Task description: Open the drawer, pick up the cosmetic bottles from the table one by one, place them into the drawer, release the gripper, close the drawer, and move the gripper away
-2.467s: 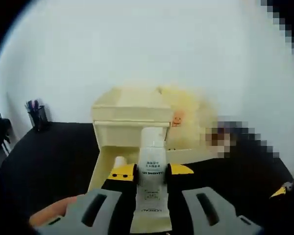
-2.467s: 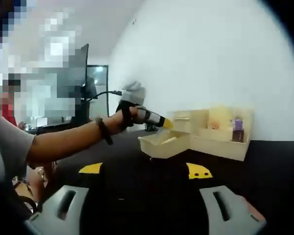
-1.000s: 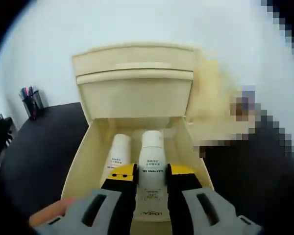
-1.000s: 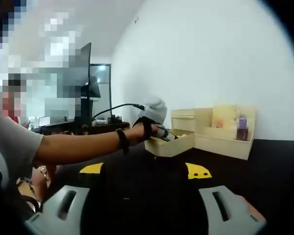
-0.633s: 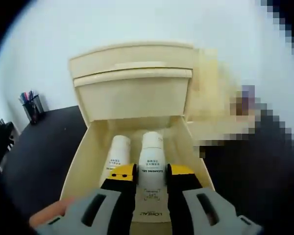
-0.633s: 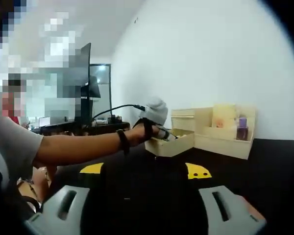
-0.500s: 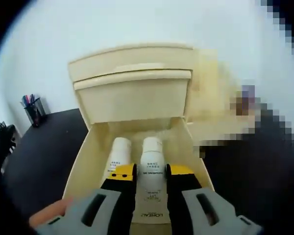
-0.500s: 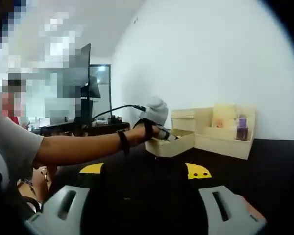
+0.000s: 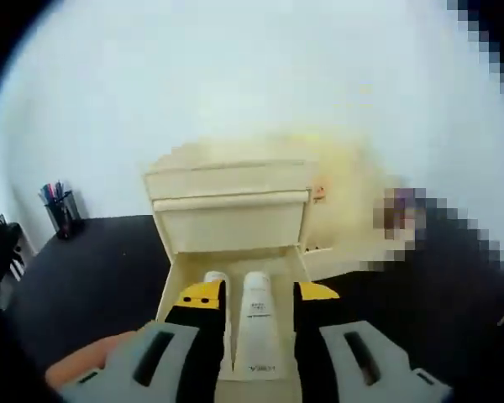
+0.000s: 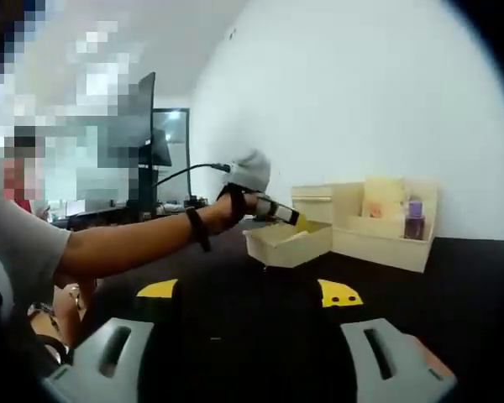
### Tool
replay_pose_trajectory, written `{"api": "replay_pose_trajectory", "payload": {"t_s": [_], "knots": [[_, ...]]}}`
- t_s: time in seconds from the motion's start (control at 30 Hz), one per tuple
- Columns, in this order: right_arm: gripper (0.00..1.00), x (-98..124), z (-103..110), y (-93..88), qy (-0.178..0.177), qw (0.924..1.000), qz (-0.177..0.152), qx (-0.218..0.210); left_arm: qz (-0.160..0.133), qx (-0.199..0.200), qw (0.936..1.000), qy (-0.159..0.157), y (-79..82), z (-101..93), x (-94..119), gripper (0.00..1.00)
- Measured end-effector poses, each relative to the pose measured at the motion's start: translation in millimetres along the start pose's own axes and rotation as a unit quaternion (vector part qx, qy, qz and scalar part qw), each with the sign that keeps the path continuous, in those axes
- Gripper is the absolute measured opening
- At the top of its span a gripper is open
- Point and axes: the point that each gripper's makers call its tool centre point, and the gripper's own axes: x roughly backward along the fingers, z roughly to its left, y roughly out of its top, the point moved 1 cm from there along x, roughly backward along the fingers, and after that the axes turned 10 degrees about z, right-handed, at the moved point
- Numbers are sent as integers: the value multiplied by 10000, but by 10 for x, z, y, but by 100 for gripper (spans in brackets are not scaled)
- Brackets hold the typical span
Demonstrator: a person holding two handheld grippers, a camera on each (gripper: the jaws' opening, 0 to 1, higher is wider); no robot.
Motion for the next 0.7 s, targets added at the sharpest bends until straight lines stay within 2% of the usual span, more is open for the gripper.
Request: {"api": "replay_pose_trajectory", "payload": {"t_s": [0.1, 0.2, 0.33, 0.47, 0.57, 0.7], "knots": [[59, -10, -13, -23, -25, 10000, 41, 17, -212, -59, 9994, -280, 80, -15, 142, 33], [59, -18, -14, -36, -34, 10000, 66, 41, -323, -86, 9978, -569, 99, -42, 233, 44], [60, -43, -49, -74, -183, 9993, 160, 267, -472, -155, 9966, -659, 84, 8, 380, 49], [63, -58, -60, -99, -238, 9987, 243, 374, -684, -322, 9937, -833, 69, 55, 477, 69], [67, -81, -32, -86, -280, 9975, 311, 569, -758, -387, 9929, -831, 30, 147, 553, 74], [74, -129, -84, -89, -326, 9947, 593, 778, -903, -536, 9884, -1096, 0, 196, 661, 88]]}}
